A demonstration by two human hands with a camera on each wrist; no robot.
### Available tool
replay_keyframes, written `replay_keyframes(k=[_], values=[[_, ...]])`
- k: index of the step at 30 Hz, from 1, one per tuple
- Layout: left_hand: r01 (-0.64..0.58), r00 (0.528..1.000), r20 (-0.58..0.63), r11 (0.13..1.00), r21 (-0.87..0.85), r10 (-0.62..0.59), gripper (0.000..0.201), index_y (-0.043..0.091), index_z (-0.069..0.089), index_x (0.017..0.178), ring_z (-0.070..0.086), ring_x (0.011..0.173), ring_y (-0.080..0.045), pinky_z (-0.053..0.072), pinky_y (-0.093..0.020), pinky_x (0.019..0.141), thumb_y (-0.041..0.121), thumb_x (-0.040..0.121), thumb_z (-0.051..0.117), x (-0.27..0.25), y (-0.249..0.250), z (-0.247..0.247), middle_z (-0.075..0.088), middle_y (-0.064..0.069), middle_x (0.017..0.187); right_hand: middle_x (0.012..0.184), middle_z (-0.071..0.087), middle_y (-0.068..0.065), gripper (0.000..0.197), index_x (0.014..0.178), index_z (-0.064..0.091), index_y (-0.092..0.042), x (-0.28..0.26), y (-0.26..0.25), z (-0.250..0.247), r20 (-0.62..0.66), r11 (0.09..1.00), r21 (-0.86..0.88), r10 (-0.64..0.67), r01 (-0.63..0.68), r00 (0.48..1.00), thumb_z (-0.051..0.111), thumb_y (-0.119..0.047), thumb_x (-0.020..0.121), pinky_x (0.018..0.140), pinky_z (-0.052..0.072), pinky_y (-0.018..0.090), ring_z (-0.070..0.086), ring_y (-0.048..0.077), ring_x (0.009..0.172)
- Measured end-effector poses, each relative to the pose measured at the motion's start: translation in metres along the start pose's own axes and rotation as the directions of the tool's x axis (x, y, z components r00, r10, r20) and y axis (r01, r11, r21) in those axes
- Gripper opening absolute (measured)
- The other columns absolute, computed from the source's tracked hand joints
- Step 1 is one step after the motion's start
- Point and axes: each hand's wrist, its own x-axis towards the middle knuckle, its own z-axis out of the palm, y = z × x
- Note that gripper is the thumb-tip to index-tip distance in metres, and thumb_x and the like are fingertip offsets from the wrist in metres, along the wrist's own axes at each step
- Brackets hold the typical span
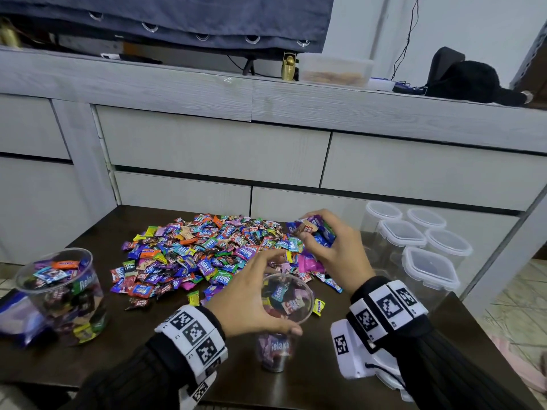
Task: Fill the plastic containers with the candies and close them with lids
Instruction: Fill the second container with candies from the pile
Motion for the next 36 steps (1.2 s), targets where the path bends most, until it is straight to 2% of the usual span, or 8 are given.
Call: replay_keyframes(k=[4,7,9,13,18,26,29,36], values=[[0.028,0.999,0.018,0.994,-0.105,-0.026,0.113,0.072,0.012,0.123,0.052,0.117,0.009,0.046,-0.021,0.103,0.069,0.037,0.086,0.005,-0.007,0.001,0.05,0.02,0.13,0.088,0.068,-0.013,0.02,0.104,0.061,-0.017,-0.014,-0.011,0.024,-0.018,0.997,0.076,-0.02,0.022,1.0,0.068,-0.013,0.086,0.074,0.051,0.018,0.065,0.001,0.081],[0.035,0.999,0.043,0.993,-0.112,-0.03,0.114,0.05,0.024,0.129,0.054,0.119,0.002,0.046,-0.026,0.103,0.067,0.036,0.087,0.009,-0.013,0.0,0.054,0.015,0.13,0.09,0.068,-0.01,0.02,0.105,0.06,-0.016,-0.026,-0.011,0.038,-0.011,0.997,0.077,-0.027,0.028,1.0,0.067,-0.012,0.086,0.074,0.053,0.024,0.066,0.005,0.082],[0.055,0.997,0.068,0.991,-0.123,-0.047,0.104,0.039,0.034,0.123,0.056,0.116,0.002,0.048,-0.022,0.098,0.064,0.037,0.087,0.009,-0.019,0.0,0.057,0.019,0.123,0.092,0.067,-0.009,0.021,0.105,0.06,-0.015,-0.033,-0.006,0.043,0.002,0.998,0.064,-0.02,0.02,1.0,0.067,-0.011,0.086,0.075,0.05,0.018,0.064,0.002,0.084],[0.084,0.995,0.067,0.975,-0.208,-0.071,0.097,0.045,0.033,0.122,0.056,0.109,0.012,0.043,-0.005,0.088,0.057,0.041,0.087,0.008,-0.025,0.001,0.06,0.031,0.113,0.095,0.063,-0.011,0.022,0.106,0.061,-0.014,-0.042,-0.001,0.044,0.084,0.999,0.007,-0.042,0.041,0.996,0.067,-0.013,0.086,0.077,0.042,0.005,0.058,-0.002,0.086],[0.052,0.997,0.063,0.964,-0.261,-0.037,0.116,0.047,0.022,0.137,0.056,0.115,0.008,0.041,-0.009,0.096,0.047,0.043,0.089,0.009,-0.025,0.003,0.059,0.01,0.128,0.076,0.058,-0.003,0.017,0.094,0.062,-0.007,-0.037,-0.006,0.038,0.312,0.969,-0.143,-0.147,0.2,0.939,0.061,-0.012,0.078,0.062,0.031,0.01,0.044,0.003,0.068],[0.07,0.996,0.062,0.984,-0.166,-0.06,0.1,0.054,0.033,0.126,0.057,0.117,-0.004,0.046,-0.033,0.103,0.056,0.041,0.086,0.01,-0.026,0.001,0.061,0.012,0.121,0.074,0.063,0.011,0.015,0.091,0.063,-0.004,-0.02,-0.013,0.04,0.639,0.911,-0.256,-0.091,0.323,0.764,0.056,-0.015,0.084,0.059,0.035,0.026,0.05,0.019,0.06],[0.072,0.996,0.062,0.987,-0.147,-0.063,0.099,0.052,0.034,0.124,0.057,0.115,-0.005,0.045,-0.034,0.102,0.056,0.04,0.086,0.011,-0.025,0.001,0.062,0.012,0.118,0.077,0.064,0.011,0.018,0.091,0.063,-0.004,-0.02,-0.013,0.04,0.645,0.906,-0.268,-0.084,0.327,0.76,0.056,-0.02,0.089,0.063,0.039,0.029,0.055,0.023,0.065],[0.062,0.996,0.076,0.979,-0.193,-0.048,0.102,0.039,0.035,0.13,0.059,0.112,0.002,0.048,-0.025,0.099,0.024,0.05,0.097,0.012,-0.029,-0.002,0.064,0.011,0.118,0.087,0.064,0.013,0.018,0.091,0.064,-0.002,-0.024,-0.015,0.042,0.599,0.934,-0.237,-0.075,0.266,0.797,0.06,-0.019,0.088,0.071,0.041,0.033,0.057,0.025,0.079]])
